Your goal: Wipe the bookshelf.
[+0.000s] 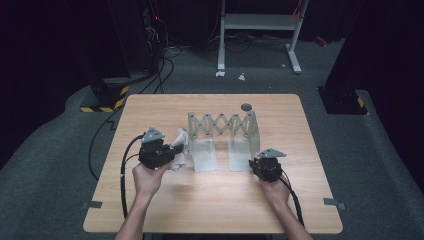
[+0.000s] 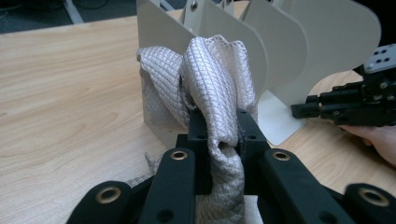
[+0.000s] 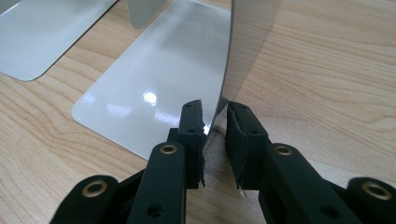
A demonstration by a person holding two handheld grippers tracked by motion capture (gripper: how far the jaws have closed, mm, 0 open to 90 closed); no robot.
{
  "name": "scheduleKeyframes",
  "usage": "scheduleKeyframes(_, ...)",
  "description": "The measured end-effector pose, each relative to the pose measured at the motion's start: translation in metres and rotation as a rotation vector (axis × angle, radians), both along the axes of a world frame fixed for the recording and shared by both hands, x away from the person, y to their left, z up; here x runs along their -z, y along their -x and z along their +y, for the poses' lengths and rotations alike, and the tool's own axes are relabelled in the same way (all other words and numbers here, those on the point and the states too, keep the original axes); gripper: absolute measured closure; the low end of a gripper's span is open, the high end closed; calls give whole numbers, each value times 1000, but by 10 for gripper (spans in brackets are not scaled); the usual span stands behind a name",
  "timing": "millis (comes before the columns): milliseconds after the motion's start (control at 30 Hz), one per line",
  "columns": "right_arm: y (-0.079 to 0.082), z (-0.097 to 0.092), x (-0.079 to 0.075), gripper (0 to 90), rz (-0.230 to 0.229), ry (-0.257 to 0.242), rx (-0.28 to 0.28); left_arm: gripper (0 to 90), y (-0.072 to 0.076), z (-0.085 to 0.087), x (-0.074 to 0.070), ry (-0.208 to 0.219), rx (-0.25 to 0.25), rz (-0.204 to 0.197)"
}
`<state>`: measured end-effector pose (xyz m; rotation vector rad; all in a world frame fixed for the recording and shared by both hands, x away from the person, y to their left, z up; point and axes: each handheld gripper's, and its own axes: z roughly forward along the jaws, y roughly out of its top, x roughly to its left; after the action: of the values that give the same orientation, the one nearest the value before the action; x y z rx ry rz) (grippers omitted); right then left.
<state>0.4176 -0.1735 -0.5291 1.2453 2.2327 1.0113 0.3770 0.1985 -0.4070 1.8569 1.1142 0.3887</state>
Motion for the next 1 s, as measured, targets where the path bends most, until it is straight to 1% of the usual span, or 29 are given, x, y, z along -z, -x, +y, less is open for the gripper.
scheduleKeyframes(33,0,0,0,767,-2,2,-2,796,-2,0,3,-3,-1,7)
scheduleKeyframes(67,0,0,0,767,1,-1,0,795,-5,-1,10,-6,-7,23)
scheduleKeyframes(100,0,0,0,767,1,-1,0,796,-5,-1,10,-6,-7,23)
scheduleKeyframes(133,0,0,0,767,1,-1,0,796,-8,-3,19,-15,-10,42)
scheduleKeyframes(167,0,0,0,767,1,-1,0,796,-8,-3,19,-15,-10,42)
scheduleKeyframes(200,0,0,0,767,1,-1,0,796,-10,-4,27,-23,-15,58)
scheduleKeyframes(233,0,0,0,767,1,-1,0,796,-10,-4,27,-23,-15,58)
scheduleKeyframes(300,0,0,0,767,1,-1,0,796,-13,-4,35,-23,-21,69)
scheduleKeyframes(333,0,0,0,766,1,-1,0,795,-16,-4,42,-27,-27,79)
scheduleKeyframes(367,0,0,0,766,1,-1,0,795,-16,-4,42,-27,-27,79)
scheduleKeyframes(400,0,0,0,766,2,-2,-1,796,-18,-5,48,-30,-32,93)
scheduleKeyframes(433,0,0,0,766,2,-2,-1,795,-18,-5,48,-30,-32,93)
scheduleKeyframes(533,0,0,0,766,2,-2,-1,795,-22,-6,56,-48,-31,113)
scheduleKeyframes(567,0,0,0,766,2,-2,-1,795,-23,-6,58,-46,-33,121)
scheduleKeyframes(600,0,0,0,766,2,-2,-1,795,-26,-6,62,-33,-35,139)
scheduleKeyframes(700,0,0,0,765,2,-2,-1,795,-26,-5,61,-26,-29,135)
scheduleKeyframes(767,0,0,0,766,2,-2,-1,795,-24,-3,56,-15,-25,124)
scheduleKeyframes(833,0,0,0,766,2,-2,-1,795,-20,-1,49,-8,-18,107)
scheduleKeyframes(867,0,0,0,765,0,0,-3,796,-16,1,41,9,-16,86)
scheduleKeyframes(900,0,0,0,765,0,0,-3,796,-16,1,41,9,-16,86)
scheduleKeyframes(1000,0,0,0,765,0,0,-3,798,-12,4,28,11,-5,60)
